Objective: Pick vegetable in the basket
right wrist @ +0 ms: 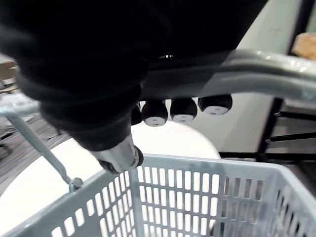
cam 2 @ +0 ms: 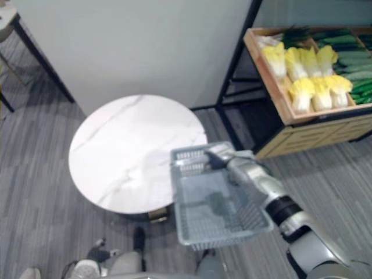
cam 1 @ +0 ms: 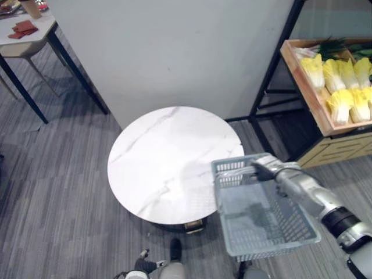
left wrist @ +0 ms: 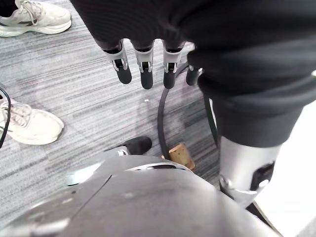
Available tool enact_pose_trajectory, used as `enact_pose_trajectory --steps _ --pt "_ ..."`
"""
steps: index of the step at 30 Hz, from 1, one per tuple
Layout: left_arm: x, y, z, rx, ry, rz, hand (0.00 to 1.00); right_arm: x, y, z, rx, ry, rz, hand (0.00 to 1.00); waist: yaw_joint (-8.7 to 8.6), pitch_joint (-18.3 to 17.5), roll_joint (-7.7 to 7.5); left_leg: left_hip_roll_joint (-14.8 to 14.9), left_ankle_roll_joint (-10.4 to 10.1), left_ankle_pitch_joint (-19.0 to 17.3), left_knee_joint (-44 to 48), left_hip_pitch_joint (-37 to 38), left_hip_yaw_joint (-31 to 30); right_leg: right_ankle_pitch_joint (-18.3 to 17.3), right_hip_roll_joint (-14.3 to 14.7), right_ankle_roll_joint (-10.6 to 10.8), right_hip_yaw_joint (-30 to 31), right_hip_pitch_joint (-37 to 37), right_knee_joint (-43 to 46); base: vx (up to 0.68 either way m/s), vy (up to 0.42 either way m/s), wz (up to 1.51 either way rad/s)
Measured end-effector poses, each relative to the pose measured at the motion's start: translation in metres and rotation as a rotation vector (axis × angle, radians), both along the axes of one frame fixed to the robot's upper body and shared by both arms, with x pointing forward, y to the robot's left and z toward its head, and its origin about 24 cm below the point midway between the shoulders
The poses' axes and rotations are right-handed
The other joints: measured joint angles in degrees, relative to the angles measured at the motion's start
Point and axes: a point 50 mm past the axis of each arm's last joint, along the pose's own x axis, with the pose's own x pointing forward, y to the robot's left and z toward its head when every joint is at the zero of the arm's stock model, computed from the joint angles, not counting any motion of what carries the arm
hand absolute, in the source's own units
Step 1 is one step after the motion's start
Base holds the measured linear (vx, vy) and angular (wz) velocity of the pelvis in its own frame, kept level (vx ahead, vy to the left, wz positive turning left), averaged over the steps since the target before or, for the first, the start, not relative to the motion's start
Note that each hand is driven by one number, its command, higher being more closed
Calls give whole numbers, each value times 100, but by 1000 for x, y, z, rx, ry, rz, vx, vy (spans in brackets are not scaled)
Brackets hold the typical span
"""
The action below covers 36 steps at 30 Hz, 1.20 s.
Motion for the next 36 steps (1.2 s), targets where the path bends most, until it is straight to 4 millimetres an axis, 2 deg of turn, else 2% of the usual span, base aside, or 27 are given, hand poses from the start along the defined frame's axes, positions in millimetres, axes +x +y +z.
enact_pose_trajectory --steps 1,2,4,5,6,7,8,9,10,11,13,14,16,17,18,20,21,22,23,24,25,26,28,30,32,34,36 --pt "0 1 0 4 2 -7 0 -10 -19 11 20 -62 -52 100 -8 -3 -24 -49 38 -26 0 -7 11 32 -44 43 18 3 -25 -8 56 -7" --pt "-3 5 0 14 8 -6 0 -19 -36 27 44 -164 -105 100 -90 2 -93 -94 78 -54 -9 -8 56 95 -83 77 91 -20 -74 -13 62 -19" --pt "-8 19 3 46 21 2 0 -25 -57 46 77 -298 -192 100 -276 -12 -270 -96 100 -74 -27 -28 271 288 -77 87 266 -192 -97 -45 48 -46" --pt "-8 22 4 55 23 6 0 -26 -62 49 76 -321 -214 100 -335 -4 -326 -83 101 -75 -22 -31 331 371 -57 64 305 -249 -92 -86 40 -66" --pt "-10 28 4 62 28 33 0 -31 -74 52 62 -353 -265 100 -474 -3 -368 13 117 -86 -1 -51 437 753 58 -106 288 -453 -26 -77 31 -59" --pt "-11 28 4 63 33 35 0 -33 -78 51 59 -355 -281 100 -481 -8 -350 77 155 -113 -1 -53 467 1001 155 -203 282 -544 -27 -105 44 -99" --pt "-13 26 3 62 42 27 0 -37 -83 47 51 -349 -308 100 -468 -24 -270 255 248 -155 1 -53 543 1756 438 -372 278 -581 -433 -80 39 -101" --pt "-15 25 2 62 55 19 0 -39 -86 47 44 -348 -316 100 -426 -37 -163 501 391 -136 -28 -104 656 1881 550 -470 274 -580 -532 -165 8 -101" --pt "-17 25 1 72 72 -18 0 -41 -89 48 26 -357 -328 100 -579 -42 -107 613 496 -63 -4 -119 818 1112 468 -962 28 -772 781 -133 34 -65" --pt "-17 27 2 83 83 -52 0 -44 -97 50 15 -369 -353 100 -729 -45 -134 572 520 -46 43 -42 966 665 179 -1030 -167 -832 1997 -125 33 -49" --pt "-18 30 2 89 99 -86 0 -45 -107 60 10 -420 -391 100 -746 -171 -229 584 532 -110 185 -13 1267 654 -168 -1145 -281 -684 2873 -80 8 -77" --pt "-19 31 3 95 100 -96 0 -43 -110 71 -2 -463 -394 100 -739 -183 -248 587 449 -173 268 -11 1465 782 -240 -1211 -360 -617 2766 -161 -42 -113" --pt "-16 29 1 88 107 -105 0 -41 -120 83 -5 -501 -433 100 -767 -209 -143 572 290 -343 564 -62 1592 863 -52 -1332 -509 -573 2178 -101 4 -127" --pt "-22 19 -3 55 132 -129 0 -42 -130 83 -5 -495 -480 100 -730 -330 73 726 512 -552 587 -16 1781 695 165 -1290 -414 -336 1588 -28 37 -130" --pt "-25 19 -4 50 146 -143 0 -45 -136 83 15 -500 -515 100 -795 -375 -15 643 532 -558 631 42 2097 348 -94 -1181 -271 -428 2231 -22 -12 -110" --pt "-26 21 -4 53 155 -139 0 -49 -142 81 26 -498 -546 100 -800 -489 -123 677 530 -571 729 37 2497 319 -276 -1023 12 -396 2544 -91 -133 -104" --pt "-27 22 -4 54 161 -138 0 -49 -143 80 37 -494 -549 100 -781 -523 -86 772 501 -580 817 -43 2667 378 -290 -935 122 -383 2439 -126 -249 -123" --pt "-27 21 -5 51 160 -140 0 -49 -143 80 42 -494 -552 100 -783 -591 -100 877 466 -547 889 -156 2782 248 -220 -685 179 -345 2050 -148 -315 -113" --pt "-27 18 -5 47 161 -138 0 -49 -144 80 42 -492 -554 100 -782 -618 4 989 404 -404 854 -205 2970 87 -35 -457 150 -301 1605 -171 -355 -113" --pt "-28 10 -8 26 165 -142 0 -49 -145 79 40 -481 -564 100 -780 -673 154 1048 380 -213 739 -234 3125 -12 111 -320 177 -294 1201 -139 -288 -97" --pt "-28 6 -9 17 165 -148 0 -49 -146 78 39 -477 -570 100 -780 -682 194 1098 374 -151 734 -236 3200 -91 133 -220 175 -271 1045 -124 -295 -84" --pt "-28 3 -10 15 165 -161 0 -49 -147 75 35 -461 -575 100 -782 -673 219 1141 336 -106 781 -214 3331 -319 127 -81 170 -219 822 -118 -314 -69" --pt "-28 2 -10 17 167 -168 0 -49 -148 73 30 -445 -587 100 -787 -660 278 1246 274 -65 888 -210 3503 -564 224 -86 140 -205 569 -123 -275 -62" --pt "-28 -6 -12 2 162 -161 0 -49 -148 73 33 -446 -583 100 -779 -603 435 1462 176 1 967 -233 3609 -610 452 -150 122 -192 320 -132 -161 -44" --pt "-29 -17 -14 -26 162 -160 0 -49 -149 69 30 -432 -586 100 -797 -524 727 1697 107 33 961 -73 3608 -676 697 -294 154 -168 339 -195 -137 -31" --pt "-30 -22 -15 -37 163 -159 0 -48 -149 64 26 -413 -587 100 -797 -474 866 1739 58 2 917 -37 3435 -717 764 -340 111 -129 336 -125 -74 -18" --pt "-30 -26 -16 -45 159 -153 0 -48 -147 61 21 -398 -580 100 -810 -431 946 1661 26 -23 842 -44 3182 -713 763 -345 69 -118 334 -68 -15 -9"
